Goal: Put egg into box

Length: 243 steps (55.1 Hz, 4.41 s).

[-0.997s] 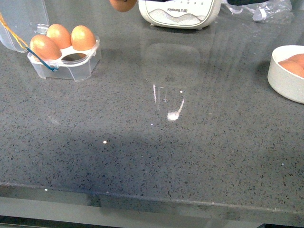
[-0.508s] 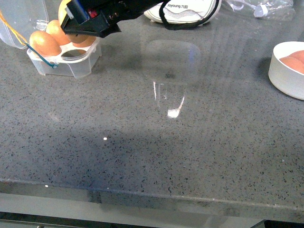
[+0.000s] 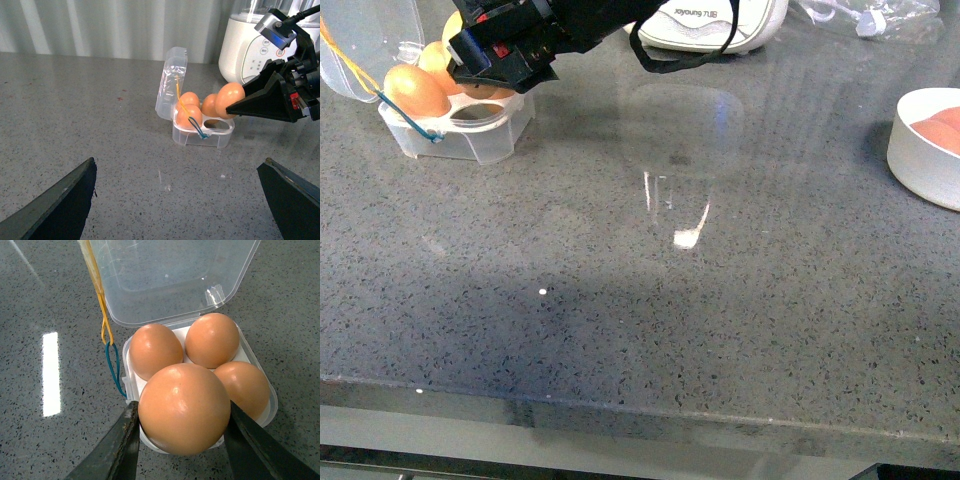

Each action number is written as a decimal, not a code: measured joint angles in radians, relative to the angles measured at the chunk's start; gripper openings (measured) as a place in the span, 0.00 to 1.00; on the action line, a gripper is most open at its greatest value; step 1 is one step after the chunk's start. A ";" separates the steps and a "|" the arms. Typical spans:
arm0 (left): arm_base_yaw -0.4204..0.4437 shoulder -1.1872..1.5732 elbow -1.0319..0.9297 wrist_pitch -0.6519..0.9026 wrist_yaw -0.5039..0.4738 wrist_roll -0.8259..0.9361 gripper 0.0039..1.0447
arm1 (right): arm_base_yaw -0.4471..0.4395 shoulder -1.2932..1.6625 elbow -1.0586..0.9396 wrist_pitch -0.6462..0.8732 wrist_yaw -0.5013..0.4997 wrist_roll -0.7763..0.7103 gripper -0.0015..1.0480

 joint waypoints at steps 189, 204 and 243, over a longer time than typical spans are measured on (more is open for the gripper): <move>0.000 0.000 0.000 0.000 0.000 0.000 0.94 | -0.558 -1.745 -1.573 0.428 0.605 0.360 0.03; 0.000 0.000 0.000 0.000 0.000 0.000 0.94 | -0.558 -1.846 -1.595 0.363 0.605 0.360 0.03; 0.000 0.000 0.000 -0.001 0.000 0.000 0.94 | -0.558 -2.144 -1.594 0.056 0.605 0.360 0.03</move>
